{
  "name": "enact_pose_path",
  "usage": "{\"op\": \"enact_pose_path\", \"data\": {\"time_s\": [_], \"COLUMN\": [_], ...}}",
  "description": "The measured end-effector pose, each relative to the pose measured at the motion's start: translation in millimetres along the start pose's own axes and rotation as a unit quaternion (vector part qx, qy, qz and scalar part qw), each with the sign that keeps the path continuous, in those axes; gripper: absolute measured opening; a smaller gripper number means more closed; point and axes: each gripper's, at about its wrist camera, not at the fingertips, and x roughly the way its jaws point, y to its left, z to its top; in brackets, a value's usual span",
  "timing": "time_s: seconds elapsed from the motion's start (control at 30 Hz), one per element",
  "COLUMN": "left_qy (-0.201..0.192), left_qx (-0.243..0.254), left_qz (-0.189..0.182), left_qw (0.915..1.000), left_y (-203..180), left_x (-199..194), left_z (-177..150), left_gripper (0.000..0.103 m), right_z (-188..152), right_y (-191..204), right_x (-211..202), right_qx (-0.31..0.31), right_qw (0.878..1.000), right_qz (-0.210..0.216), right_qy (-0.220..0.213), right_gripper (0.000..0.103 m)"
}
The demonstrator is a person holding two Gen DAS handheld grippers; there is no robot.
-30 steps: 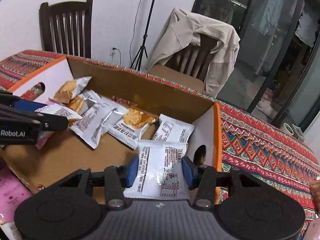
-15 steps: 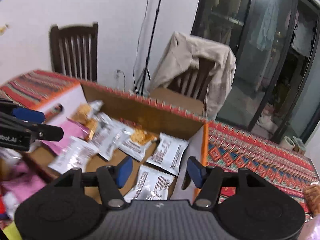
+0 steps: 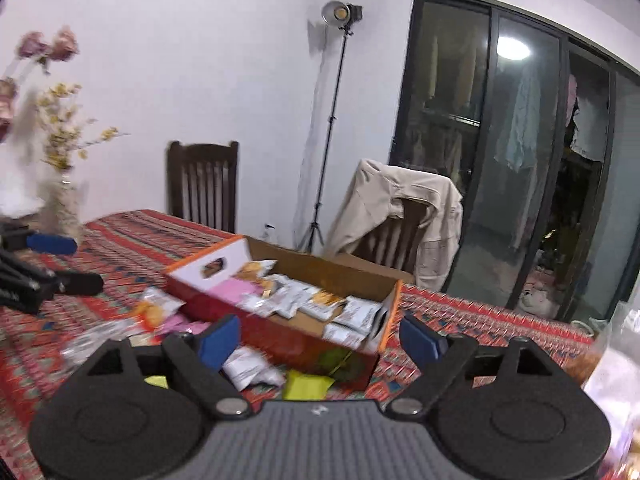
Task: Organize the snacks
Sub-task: 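Move both grippers back over the snack pile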
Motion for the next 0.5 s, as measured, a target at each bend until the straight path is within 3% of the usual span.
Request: {"op": "enact_pose_path", "data": {"time_s": [0.13, 0.23, 0.5], "left_qy": [0.006, 0.019, 0.032], "left_qx": [0.005, -0.003, -0.019], "left_qz": [0.024, 0.021, 0.036], "left_qw": [0.9997, 0.9996, 0.9987], "left_y": [-9.3, -14.2, -10.9], "left_x": [-39.7, -62.6, -93.6], "left_z": [-35.5, -53.9, -78.1], "left_gripper": [0.1, 0.101, 0.101], "right_z": [-31.7, -56.7, -113.5], "right_y": [21.8, 38.6, 76.4], "right_x": [-38.2, -60.9, -96.7], "right_qx": [0.007, 0.013, 0.011], "right_qw": [1.0, 1.0, 0.998], "right_qz": [0.006, 0.015, 0.026], "right_qy": [0.003, 0.011, 0.049], "right_gripper": [0.087, 0.087, 0.087]}}
